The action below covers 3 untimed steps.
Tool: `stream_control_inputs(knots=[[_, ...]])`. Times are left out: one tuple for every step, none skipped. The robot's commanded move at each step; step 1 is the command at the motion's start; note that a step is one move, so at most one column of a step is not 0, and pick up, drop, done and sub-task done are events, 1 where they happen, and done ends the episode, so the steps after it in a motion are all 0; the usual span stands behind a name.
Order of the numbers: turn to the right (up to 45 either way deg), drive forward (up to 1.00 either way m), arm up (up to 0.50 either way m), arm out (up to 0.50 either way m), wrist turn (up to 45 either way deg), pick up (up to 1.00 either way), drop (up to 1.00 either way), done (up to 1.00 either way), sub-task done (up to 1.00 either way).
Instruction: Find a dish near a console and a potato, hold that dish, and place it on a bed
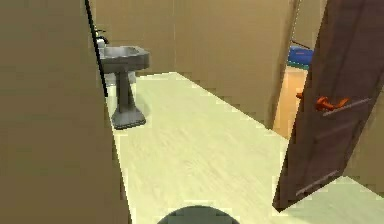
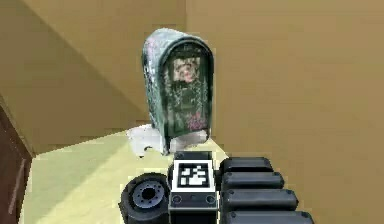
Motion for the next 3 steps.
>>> stream_control_inputs(knots=[[0.0, 1.0, 0.0, 0.0, 0.0, 0.0, 0.0, 0.0, 0.0], [24.0, 0.0, 0.0, 0.0, 0.0, 0.0, 0.0, 0.0, 0.0], [0.0, 0.1, 0.0, 0.0, 0.0, 0.0, 0.0, 0.0, 0.0]])
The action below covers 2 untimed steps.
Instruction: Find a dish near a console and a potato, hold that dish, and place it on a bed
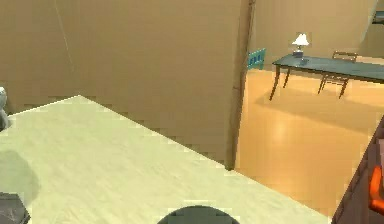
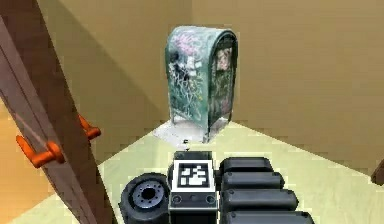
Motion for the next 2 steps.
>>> stream_control_inputs(knots=[[6.0, 0.0, 0.0, 0.0, 0.0, 0.0, 0.0, 0.0, 0.0], [0.0, 0.55, 0.0, 0.0, 0.0, 0.0, 0.0, 0.0, 0.0]])
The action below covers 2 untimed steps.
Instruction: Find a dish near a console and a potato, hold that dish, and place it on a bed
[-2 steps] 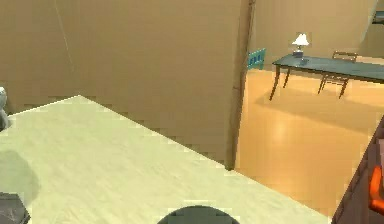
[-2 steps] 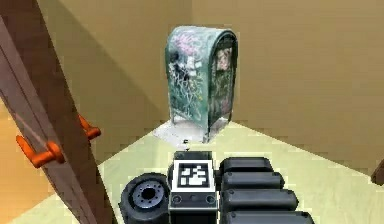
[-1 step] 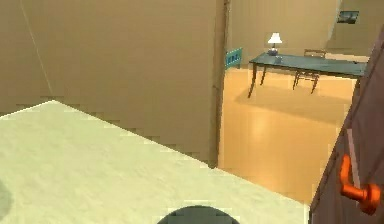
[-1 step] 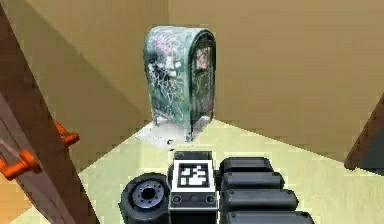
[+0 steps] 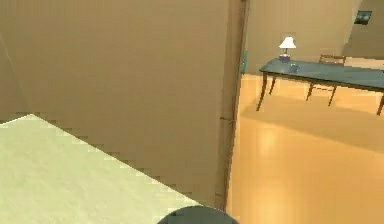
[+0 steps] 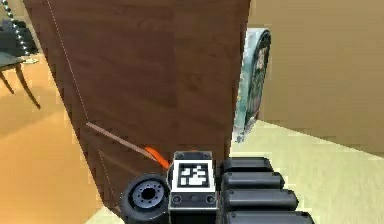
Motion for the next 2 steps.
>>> stream_control_inputs(knots=[[21.0, 0.0, 0.0, 0.0, 0.0, 0.0, 0.0, 0.0, 0.0], [0.0, 0.9, 0.0, 0.0, 0.0, 0.0, 0.0, 0.0, 0.0]])
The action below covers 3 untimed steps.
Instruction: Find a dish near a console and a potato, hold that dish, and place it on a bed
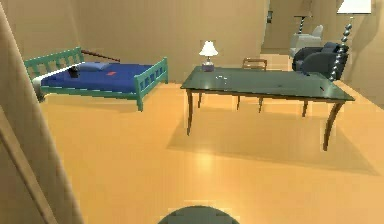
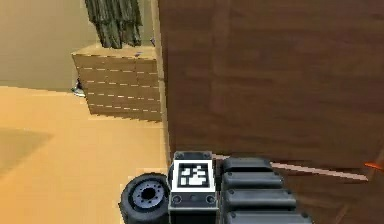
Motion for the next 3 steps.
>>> stream_control_inputs(knots=[[12.0, 0.0, 0.0, 0.0, 0.0, 0.0, 0.0, 0.0, 0.0], [0.0, 0.45, 0.0, 0.0, 0.0, 0.0, 0.0, 0.0, 0.0], [-45.0, 0.0, 0.0, 0.0, 0.0, 0.0, 0.0, 0.0, 0.0]])
